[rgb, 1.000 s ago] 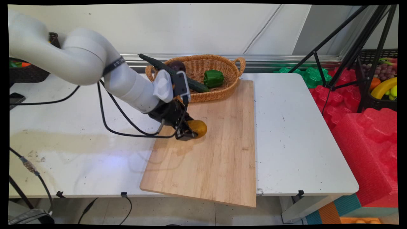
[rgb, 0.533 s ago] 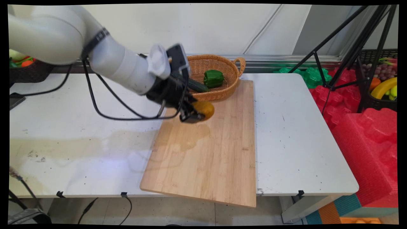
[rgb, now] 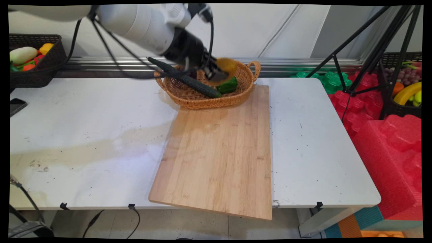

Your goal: Place the picked object in the vegetable basket

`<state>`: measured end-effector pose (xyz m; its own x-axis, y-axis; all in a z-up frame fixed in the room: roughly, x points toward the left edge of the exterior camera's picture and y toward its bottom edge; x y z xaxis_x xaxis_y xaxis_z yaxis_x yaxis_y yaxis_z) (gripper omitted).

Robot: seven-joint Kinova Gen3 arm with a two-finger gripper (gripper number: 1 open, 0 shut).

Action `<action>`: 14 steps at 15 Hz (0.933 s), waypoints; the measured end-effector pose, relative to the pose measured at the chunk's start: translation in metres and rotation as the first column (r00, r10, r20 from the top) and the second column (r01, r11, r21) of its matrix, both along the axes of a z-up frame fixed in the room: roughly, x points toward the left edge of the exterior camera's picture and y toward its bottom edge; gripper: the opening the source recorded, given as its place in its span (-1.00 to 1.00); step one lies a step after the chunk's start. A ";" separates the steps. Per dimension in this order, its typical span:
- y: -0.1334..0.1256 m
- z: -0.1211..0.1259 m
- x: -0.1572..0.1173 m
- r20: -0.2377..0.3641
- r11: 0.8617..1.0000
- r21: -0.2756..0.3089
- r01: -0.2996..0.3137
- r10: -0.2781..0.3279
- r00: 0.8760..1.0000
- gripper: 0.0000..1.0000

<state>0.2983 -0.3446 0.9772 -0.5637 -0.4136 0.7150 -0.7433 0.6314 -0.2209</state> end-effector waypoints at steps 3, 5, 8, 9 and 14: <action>-0.038 0.009 0.007 0.002 0.996 -0.031 -0.079 0.079 0.997 -1.00; -0.064 0.009 0.013 0.004 0.991 -0.039 -0.130 0.131 0.991 -1.00; -0.102 0.001 0.024 0.011 0.978 -0.035 -0.207 0.207 0.978 -1.00; -0.113 -0.004 0.027 0.015 0.974 -0.030 -0.226 0.227 0.974 -1.00; -0.164 -0.033 0.042 0.052 0.956 0.017 -0.293 0.292 0.955 -1.00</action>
<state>0.3405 -0.5086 0.9440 -0.4489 -0.5824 0.6777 -0.8852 0.3937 -0.2480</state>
